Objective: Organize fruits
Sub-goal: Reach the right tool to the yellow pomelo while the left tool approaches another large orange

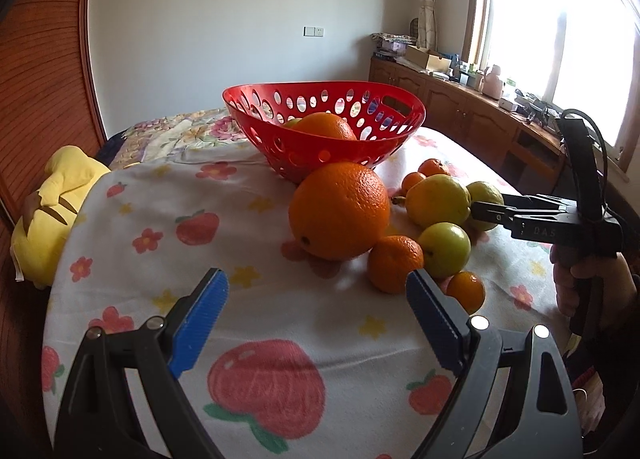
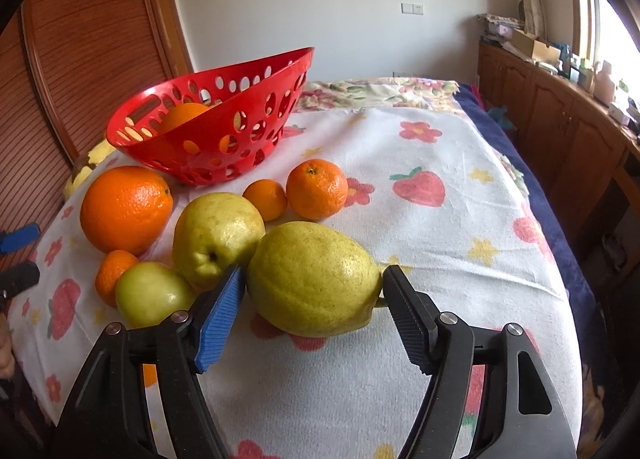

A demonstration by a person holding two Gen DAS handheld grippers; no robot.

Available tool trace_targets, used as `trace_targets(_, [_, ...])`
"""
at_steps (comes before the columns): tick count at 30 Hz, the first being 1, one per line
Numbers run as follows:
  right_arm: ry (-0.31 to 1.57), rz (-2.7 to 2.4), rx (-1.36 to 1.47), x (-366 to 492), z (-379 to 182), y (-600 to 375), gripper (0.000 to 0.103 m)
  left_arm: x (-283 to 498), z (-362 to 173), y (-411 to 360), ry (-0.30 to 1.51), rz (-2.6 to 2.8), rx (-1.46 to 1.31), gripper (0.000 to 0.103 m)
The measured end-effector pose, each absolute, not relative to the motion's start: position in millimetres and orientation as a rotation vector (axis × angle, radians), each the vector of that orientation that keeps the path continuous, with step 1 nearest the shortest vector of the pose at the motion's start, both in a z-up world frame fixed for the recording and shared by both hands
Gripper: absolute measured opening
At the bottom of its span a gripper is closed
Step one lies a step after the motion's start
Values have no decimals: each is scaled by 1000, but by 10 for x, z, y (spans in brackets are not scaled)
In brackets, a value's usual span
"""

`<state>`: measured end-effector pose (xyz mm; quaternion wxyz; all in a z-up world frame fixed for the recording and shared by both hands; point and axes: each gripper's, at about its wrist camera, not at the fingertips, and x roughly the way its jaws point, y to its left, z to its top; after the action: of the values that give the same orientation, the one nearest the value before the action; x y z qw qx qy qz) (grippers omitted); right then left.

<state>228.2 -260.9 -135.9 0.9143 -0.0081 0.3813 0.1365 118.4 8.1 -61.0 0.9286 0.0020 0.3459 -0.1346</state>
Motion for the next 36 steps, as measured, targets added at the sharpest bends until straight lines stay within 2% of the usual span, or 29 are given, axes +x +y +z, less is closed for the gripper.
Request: trace_targets(36, [730,295,-61,2020,-1414,-2651,71,1859,-547,-201,732,-283,17,91])
